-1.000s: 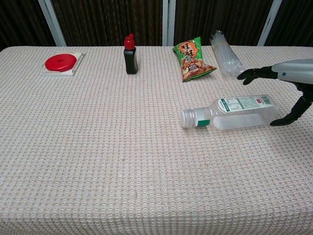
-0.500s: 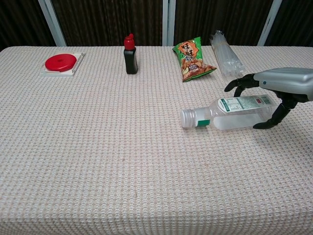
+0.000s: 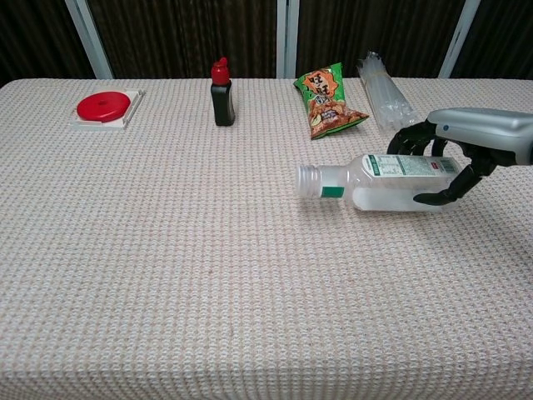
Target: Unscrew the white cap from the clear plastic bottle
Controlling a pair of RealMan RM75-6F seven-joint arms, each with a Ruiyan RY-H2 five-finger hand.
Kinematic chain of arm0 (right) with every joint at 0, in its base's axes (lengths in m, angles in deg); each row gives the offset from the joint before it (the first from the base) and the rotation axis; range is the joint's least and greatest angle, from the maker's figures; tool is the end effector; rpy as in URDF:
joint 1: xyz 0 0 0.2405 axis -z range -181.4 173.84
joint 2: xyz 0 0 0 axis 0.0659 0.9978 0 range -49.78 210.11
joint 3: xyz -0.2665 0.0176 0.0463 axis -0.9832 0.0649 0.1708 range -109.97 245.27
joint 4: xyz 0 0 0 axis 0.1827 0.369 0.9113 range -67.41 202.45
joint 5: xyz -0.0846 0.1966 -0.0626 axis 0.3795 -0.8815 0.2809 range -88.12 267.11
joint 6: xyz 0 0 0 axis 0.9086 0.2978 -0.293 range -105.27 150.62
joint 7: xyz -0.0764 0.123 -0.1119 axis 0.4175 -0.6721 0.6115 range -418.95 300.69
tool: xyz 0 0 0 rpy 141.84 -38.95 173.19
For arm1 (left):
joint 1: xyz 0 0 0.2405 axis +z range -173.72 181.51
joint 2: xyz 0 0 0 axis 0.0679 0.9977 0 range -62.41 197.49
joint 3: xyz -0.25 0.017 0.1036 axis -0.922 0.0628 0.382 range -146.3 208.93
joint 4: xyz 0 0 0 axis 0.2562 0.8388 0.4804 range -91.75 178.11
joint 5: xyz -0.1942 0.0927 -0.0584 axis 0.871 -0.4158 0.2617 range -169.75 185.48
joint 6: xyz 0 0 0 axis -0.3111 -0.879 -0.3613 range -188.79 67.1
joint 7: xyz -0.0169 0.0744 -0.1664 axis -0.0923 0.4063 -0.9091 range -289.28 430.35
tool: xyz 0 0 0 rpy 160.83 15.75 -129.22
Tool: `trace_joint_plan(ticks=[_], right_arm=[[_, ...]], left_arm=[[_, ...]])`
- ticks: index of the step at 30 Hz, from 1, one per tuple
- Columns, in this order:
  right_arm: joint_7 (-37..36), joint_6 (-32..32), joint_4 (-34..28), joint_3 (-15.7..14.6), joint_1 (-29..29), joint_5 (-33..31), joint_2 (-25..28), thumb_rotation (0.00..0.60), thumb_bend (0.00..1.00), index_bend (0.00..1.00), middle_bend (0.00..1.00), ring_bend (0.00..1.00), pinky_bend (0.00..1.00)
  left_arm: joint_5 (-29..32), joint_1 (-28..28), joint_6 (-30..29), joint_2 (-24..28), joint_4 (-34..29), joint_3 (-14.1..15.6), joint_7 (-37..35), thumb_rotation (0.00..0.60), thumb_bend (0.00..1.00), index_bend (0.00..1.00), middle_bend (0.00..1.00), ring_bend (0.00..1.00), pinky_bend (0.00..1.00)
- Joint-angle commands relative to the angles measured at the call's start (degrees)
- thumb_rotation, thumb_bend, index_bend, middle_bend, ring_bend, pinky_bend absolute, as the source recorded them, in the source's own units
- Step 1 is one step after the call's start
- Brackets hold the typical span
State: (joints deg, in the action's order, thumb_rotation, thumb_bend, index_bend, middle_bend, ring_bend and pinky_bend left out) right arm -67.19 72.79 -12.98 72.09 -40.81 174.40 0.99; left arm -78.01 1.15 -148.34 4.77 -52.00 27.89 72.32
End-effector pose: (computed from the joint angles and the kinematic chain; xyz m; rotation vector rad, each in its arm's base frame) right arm -0.2149 -0.3691 -0.0118 1.9996 -1.0736 0.9282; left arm -0.3250 0.2117 0.1655 -1.3379 -0.8836 -0.9083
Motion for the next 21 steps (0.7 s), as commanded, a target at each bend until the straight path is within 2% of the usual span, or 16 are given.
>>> trace_joint_plan(ticks=[1, 4, 10, 16, 21], right_arm=[[-13.2, 6.9, 2.5, -0.4, 0.3, 6.4, -2.1, 0.600, 0.41, 0.56, 0.50, 0.34, 0.45], [-20.9, 10.5, 4.5, -0.5, -0.3, 9.2, -4.3, 0.600, 0.44, 0.57, 0.51, 0.35, 0.45], [-29.0, 12.4, 6.1, -0.1, -3.1, 11.6, -8.0, 0.600, 0.50, 0.58, 0.52, 0.36, 0.47], [-33.0, 10.5, 6.0, 0.6, -6.1, 11.0, -10.1, 0.600, 0.53, 0.59, 0.52, 0.36, 0.47], [-33.5, 9.1, 5.8, 0.6, -7.6, 10.3, -10.8, 0.600, 0.53, 0.59, 0.52, 0.36, 0.47]], left_arm=[[-3.7, -2.5, 0.5, 0.4, 0.3, -0.9, -5.2, 0.600, 0.16, 0.17, 0.10, 0.03, 0.02], [-7.1, -5.4, 1.8, 0.8, -0.1, -1.4, -9.9, 0.600, 0.16, 0.17, 0.10, 0.03, 0.02], [-12.9, -12.3, 6.0, 0.6, -1.0, -2.5, -17.5, 0.600, 0.15, 0.17, 0.10, 0.03, 0.02], [-15.0, -18.3, 9.8, -2.2, -2.0, -3.6, -20.6, 0.600, 0.15, 0.17, 0.10, 0.03, 0.02], [-15.1, -21.7, 11.6, -5.0, -2.1, -4.3, -21.8, 0.600, 0.15, 0.17, 0.10, 0.03, 0.02]])
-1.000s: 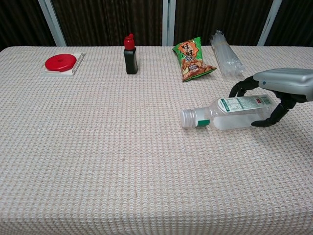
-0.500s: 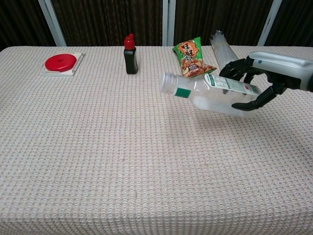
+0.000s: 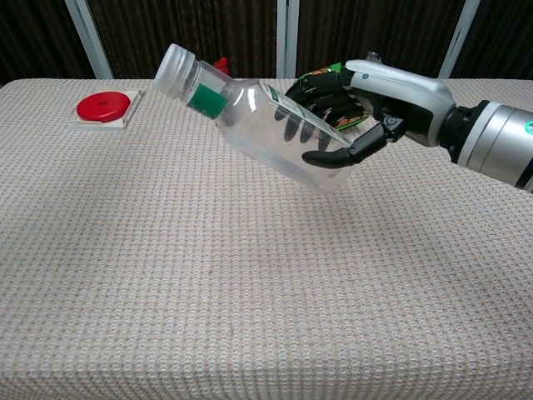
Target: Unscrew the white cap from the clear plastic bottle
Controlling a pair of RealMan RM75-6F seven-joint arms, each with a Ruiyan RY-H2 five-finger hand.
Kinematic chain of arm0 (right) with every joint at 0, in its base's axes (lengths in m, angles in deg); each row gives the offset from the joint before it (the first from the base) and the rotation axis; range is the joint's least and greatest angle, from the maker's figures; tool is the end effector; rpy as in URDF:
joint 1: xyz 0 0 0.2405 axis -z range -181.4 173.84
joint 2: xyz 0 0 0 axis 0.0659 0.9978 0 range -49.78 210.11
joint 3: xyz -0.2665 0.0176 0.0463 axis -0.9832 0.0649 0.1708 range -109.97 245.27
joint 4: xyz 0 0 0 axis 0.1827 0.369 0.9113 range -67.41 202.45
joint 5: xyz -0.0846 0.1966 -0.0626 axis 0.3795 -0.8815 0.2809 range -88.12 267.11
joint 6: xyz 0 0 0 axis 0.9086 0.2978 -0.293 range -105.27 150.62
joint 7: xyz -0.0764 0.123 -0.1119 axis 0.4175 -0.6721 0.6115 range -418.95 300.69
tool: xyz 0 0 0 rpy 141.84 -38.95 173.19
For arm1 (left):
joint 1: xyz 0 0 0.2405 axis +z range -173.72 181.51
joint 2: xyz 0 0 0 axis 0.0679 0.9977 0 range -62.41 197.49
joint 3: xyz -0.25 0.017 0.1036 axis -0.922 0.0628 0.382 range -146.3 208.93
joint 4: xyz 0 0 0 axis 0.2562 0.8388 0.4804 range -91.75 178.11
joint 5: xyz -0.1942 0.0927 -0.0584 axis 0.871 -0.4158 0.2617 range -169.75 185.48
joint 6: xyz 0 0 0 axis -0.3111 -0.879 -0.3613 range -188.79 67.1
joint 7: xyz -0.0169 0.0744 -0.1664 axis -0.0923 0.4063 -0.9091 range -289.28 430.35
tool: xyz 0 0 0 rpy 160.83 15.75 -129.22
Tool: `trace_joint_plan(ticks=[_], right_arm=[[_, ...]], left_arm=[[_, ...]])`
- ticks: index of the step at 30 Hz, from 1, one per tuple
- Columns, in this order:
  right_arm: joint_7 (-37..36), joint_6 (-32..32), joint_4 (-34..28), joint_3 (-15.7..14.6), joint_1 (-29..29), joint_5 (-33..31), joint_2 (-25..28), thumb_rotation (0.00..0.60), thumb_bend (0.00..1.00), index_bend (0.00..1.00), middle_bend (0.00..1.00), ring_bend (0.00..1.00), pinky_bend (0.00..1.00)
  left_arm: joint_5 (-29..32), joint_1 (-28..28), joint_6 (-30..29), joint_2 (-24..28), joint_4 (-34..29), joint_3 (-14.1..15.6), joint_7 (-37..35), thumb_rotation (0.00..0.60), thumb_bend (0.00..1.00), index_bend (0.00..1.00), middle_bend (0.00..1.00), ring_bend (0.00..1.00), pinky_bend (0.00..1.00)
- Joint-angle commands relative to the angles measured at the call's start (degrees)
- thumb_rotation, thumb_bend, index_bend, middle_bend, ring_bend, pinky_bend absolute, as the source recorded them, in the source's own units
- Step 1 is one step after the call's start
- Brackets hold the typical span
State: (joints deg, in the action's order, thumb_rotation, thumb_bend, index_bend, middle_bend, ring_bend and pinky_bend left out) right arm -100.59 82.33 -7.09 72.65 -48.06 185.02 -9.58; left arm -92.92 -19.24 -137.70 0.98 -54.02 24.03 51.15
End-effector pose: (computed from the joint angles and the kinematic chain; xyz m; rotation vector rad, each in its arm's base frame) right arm -0.1163 -0.3697 -0.0513 1.9908 -1.4710 1.5201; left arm -0.1773 0.3002 0.1073 -1.7506 -0.9982 -1.5221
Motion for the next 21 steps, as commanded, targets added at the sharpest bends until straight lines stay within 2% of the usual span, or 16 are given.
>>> trace_joint_plan(ticks=[1, 10, 21], right_arm=[[0.0, -0.7, -0.2, 0.0, -0.6, -0.5, -0.4, 0.600, 0.53, 0.59, 0.52, 0.36, 0.47], [-0.2, -0.3, -0.9, -0.2, -1.7, -1.0, -1.0, 0.600, 0.54, 0.59, 0.52, 0.36, 0.48], [-0.2, 0.1, -1.2, -0.7, -2.5, -1.3, -1.3, 0.600, 0.54, 0.59, 0.52, 0.36, 0.48]], left_arm=[[-0.3, -2.0, 1.3, -1.8, -0.2, -0.4, -0.8, 0.600, 0.15, 0.17, 0.10, 0.03, 0.02], [0.4, -5.0, 2.2, -5.4, 0.7, -0.6, 2.3, 0.600, 0.15, 0.17, 0.10, 0.03, 0.02], [1.5, -6.5, 2.0, -7.1, 0.8, -0.1, 3.2, 0.600, 0.15, 0.17, 0.10, 0.03, 0.02]])
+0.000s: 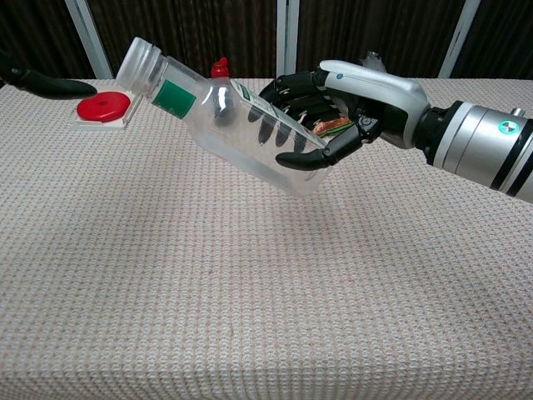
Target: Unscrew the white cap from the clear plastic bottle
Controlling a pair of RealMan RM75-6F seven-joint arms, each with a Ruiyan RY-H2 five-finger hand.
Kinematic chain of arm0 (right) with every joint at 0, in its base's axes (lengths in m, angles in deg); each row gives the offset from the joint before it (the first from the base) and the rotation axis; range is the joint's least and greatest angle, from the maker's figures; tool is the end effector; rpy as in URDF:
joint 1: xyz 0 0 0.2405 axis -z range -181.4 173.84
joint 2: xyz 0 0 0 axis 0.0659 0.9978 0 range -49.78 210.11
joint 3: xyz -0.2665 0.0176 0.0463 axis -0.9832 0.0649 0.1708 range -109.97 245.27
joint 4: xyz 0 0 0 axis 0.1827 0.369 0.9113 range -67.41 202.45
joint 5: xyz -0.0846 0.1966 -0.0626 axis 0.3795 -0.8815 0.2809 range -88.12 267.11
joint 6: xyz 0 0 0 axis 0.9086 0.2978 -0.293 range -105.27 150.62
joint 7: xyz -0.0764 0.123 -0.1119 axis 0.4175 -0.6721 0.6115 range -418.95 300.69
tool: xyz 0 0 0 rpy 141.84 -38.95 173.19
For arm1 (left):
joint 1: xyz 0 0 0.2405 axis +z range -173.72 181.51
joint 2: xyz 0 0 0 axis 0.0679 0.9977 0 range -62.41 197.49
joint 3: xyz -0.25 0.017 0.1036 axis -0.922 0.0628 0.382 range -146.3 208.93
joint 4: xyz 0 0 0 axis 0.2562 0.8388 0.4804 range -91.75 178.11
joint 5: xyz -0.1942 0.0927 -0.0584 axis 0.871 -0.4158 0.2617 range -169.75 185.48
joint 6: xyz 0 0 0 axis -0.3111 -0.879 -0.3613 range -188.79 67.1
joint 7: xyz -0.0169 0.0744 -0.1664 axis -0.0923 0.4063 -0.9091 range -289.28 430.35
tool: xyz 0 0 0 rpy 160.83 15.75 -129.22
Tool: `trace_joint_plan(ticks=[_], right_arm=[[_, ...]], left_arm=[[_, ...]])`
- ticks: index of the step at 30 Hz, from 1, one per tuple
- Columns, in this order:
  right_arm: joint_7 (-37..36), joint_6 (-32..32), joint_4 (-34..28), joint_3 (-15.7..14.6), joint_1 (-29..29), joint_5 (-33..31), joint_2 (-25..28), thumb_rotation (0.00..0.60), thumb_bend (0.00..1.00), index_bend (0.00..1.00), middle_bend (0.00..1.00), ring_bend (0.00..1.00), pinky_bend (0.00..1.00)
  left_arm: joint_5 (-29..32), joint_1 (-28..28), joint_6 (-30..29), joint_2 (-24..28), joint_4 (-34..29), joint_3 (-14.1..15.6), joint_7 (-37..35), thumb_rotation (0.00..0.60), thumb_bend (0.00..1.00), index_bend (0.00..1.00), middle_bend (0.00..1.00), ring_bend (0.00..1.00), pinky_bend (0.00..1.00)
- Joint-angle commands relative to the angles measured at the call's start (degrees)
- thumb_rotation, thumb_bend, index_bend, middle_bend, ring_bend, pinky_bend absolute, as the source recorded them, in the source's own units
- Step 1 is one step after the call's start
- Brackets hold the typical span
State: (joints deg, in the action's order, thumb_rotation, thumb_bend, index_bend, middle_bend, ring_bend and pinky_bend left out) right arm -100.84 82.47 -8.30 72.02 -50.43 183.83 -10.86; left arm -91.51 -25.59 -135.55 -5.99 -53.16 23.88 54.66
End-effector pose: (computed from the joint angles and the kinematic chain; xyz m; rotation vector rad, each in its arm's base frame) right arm -0.0960 -0.3649 -0.0610 2.0190 -1.5056 1.5515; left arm -0.1351 0.3144 0.0691 -1.8212 -0.9810 -1.5986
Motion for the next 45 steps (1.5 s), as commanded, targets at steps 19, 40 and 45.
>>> trace_joint_plan(ticks=[19, 40, 45], right_arm=[[0.8, -0.8, 0.2, -0.3, -1.7, -0.8, -1.4, 0.600, 0.57, 0.59, 0.52, 0.37, 0.48], [0.2, 0.0, 0.1, -0.5, -1.9, -1.3, -1.1, 0.600, 0.57, 0.59, 0.52, 0.37, 0.48], [0.2, -0.1, 0.0, -0.9, -2.2, -0.9, -1.1, 0.600, 0.57, 0.59, 0.52, 0.37, 0.48]], left_arm=[[0.0, -1.6, -1.6, -0.8, -0.7, 1.5, -2.8, 0.600, 0.15, 0.17, 0.10, 0.03, 0.02], [-0.5, -2.0, -2.5, 0.3, -1.9, 2.8, -1.4, 0.600, 0.15, 0.17, 0.10, 0.03, 0.02], [-0.3, -2.4, -2.5, 0.0, -2.0, 2.6, -0.7, 0.600, 0.15, 0.17, 0.10, 0.03, 0.02]])
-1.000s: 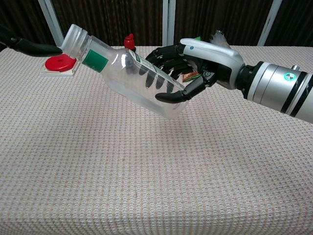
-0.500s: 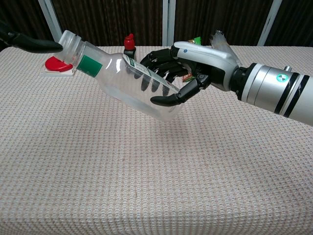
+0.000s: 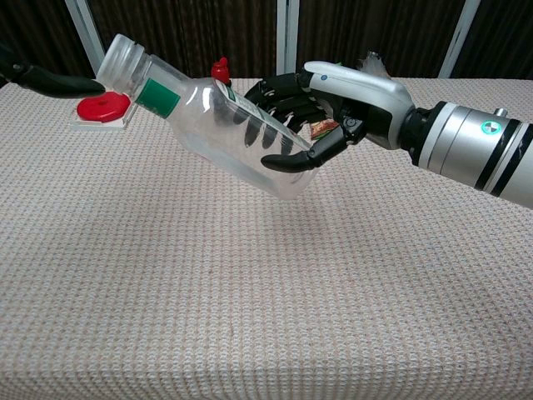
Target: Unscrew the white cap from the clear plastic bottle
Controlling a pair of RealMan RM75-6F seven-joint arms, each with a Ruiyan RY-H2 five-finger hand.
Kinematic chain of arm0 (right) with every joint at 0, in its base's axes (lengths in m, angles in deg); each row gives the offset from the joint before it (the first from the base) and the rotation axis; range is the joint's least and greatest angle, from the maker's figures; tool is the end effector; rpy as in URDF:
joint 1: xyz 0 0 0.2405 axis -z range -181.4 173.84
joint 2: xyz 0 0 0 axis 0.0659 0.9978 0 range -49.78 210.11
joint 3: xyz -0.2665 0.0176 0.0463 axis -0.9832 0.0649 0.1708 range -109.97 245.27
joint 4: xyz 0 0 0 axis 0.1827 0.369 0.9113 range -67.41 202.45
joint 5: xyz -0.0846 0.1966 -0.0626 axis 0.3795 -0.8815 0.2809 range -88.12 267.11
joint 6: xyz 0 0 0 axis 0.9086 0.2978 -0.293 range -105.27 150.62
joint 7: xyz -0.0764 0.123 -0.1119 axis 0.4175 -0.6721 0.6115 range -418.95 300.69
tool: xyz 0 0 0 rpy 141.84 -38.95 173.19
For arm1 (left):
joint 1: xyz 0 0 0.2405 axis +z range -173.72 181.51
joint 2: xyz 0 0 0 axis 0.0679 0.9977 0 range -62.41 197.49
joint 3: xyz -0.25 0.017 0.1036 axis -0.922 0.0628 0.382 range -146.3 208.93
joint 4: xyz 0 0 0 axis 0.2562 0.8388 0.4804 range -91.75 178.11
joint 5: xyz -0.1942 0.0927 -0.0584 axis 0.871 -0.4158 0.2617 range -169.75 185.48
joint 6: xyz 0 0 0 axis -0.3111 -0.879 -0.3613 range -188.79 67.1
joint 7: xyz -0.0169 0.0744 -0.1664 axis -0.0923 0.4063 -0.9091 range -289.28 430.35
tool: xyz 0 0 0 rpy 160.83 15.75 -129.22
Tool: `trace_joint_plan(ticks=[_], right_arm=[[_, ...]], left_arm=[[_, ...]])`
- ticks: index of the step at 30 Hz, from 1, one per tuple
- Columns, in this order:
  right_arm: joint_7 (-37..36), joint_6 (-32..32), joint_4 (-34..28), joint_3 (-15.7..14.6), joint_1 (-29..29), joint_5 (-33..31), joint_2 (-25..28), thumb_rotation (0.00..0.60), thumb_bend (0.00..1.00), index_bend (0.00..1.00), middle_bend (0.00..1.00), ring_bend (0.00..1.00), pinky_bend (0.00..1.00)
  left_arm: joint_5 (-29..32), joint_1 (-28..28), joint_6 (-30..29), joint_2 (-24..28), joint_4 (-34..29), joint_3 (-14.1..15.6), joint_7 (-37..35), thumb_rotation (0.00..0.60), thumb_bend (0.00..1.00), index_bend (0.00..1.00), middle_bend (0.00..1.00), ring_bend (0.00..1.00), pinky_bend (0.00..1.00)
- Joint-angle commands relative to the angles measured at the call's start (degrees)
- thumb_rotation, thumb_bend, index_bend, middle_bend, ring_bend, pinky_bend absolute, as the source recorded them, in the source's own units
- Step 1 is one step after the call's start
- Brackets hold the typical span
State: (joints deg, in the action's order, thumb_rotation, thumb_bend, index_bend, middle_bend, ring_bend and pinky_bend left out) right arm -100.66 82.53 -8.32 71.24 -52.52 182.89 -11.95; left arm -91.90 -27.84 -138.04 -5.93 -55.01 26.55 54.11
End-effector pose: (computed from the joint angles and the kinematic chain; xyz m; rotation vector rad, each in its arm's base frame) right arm -0.0832 -0.3630 -0.0689 2.0509 -1.5105 1.5576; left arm -0.1209 0.3059 0.0674 -1.8490 -0.9940 -1.6575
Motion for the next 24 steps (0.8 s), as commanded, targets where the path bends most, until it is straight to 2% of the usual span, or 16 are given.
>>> trace_joint_plan(ticks=[1, 24], right_arm=[[0.1, -0.3, 0.0, -0.1, -0.2, 0.1, -0.1, 0.600, 0.57, 0.59, 0.52, 0.37, 0.48], [-0.7, 0.4, -0.1, -0.6, -0.4, 0.4, 0.3, 0.600, 0.58, 0.59, 0.52, 0.37, 0.49]], left_arm=[[0.1, -0.2, 0.0, -0.1, -0.2, -0.1, -0.1, 0.600, 0.15, 0.17, 0.10, 0.03, 0.02], [-0.2, -0.1, -0.9, 0.5, -0.9, 0.6, 0.8, 0.600, 0.15, 0.17, 0.10, 0.03, 0.02]])
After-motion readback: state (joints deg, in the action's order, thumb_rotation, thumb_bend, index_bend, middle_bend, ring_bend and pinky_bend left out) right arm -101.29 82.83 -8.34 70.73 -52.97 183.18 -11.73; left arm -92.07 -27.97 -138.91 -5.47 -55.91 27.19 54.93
